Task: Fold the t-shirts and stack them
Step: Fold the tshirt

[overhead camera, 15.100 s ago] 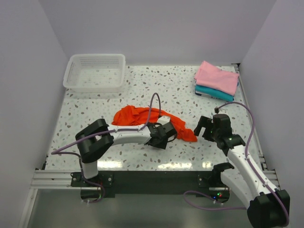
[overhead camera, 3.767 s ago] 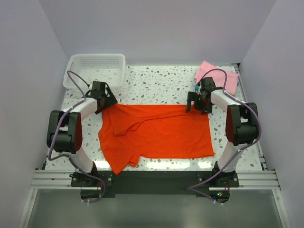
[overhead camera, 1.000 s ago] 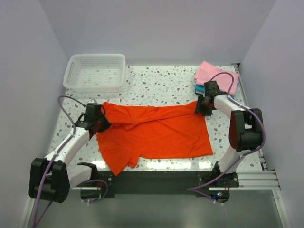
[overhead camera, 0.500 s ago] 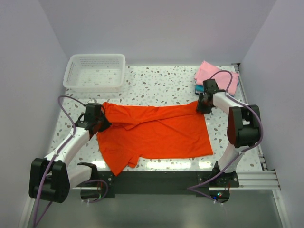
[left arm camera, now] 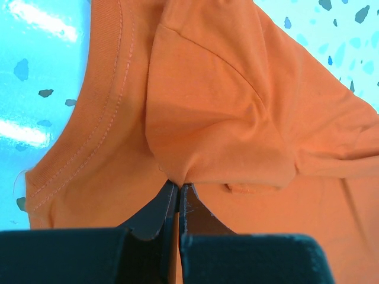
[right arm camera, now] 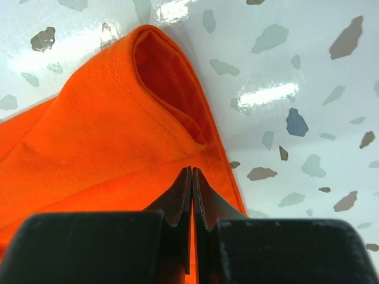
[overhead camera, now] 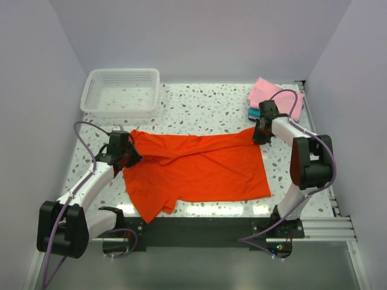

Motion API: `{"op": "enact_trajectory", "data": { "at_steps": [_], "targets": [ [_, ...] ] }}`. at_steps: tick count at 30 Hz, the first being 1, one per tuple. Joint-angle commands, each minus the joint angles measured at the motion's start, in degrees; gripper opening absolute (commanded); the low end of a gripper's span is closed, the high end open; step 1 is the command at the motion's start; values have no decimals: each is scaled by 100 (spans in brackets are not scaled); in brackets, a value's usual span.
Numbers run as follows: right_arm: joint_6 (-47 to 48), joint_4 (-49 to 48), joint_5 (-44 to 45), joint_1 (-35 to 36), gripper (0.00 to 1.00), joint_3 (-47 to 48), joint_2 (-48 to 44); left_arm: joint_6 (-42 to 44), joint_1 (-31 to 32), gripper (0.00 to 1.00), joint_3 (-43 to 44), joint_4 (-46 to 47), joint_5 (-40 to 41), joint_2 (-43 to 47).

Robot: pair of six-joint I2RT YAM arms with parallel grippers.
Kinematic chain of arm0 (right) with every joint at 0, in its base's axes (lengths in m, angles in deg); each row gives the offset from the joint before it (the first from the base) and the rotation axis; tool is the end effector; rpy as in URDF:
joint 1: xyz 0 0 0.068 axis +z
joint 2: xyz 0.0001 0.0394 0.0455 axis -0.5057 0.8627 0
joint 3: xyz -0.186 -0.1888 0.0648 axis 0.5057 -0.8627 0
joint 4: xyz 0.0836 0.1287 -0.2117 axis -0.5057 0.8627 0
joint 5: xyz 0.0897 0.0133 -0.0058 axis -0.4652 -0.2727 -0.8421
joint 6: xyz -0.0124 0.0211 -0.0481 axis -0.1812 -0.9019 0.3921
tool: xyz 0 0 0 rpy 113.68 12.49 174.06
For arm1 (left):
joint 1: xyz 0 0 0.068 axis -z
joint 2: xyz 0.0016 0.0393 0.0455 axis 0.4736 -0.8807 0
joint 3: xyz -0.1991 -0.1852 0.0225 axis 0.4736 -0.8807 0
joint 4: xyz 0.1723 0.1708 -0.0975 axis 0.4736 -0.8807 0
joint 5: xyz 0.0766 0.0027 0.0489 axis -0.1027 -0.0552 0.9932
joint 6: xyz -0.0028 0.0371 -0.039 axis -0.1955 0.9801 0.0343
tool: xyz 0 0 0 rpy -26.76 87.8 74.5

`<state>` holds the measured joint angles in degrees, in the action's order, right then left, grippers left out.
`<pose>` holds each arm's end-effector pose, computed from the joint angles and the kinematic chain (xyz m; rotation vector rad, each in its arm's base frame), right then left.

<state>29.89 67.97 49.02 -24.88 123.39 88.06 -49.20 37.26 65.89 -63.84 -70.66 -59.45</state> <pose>0.3549 0.0306 0.1787 0.4346 2.6644 0.0149 0.2147 -0.0326 0.1960 -0.7605 2.3688 -0.3513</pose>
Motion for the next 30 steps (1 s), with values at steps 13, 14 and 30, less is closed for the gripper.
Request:
{"op": "enact_trajectory", "data": {
  "at_steps": [13, 14, 30],
  "targets": [
    [90, 158, -127, -22, 23, 139, -518, 46, -47, 0, 17, 263, -101, 97],
    [108, 158, -145, -14, 26, 218, -438, 46, -47, 0, 26, 271, -101, 79],
    [29, 17, -128, -40, 34, 606, 433, 37, -47, 0, -80, 394, -154, 114]
  ]
}}
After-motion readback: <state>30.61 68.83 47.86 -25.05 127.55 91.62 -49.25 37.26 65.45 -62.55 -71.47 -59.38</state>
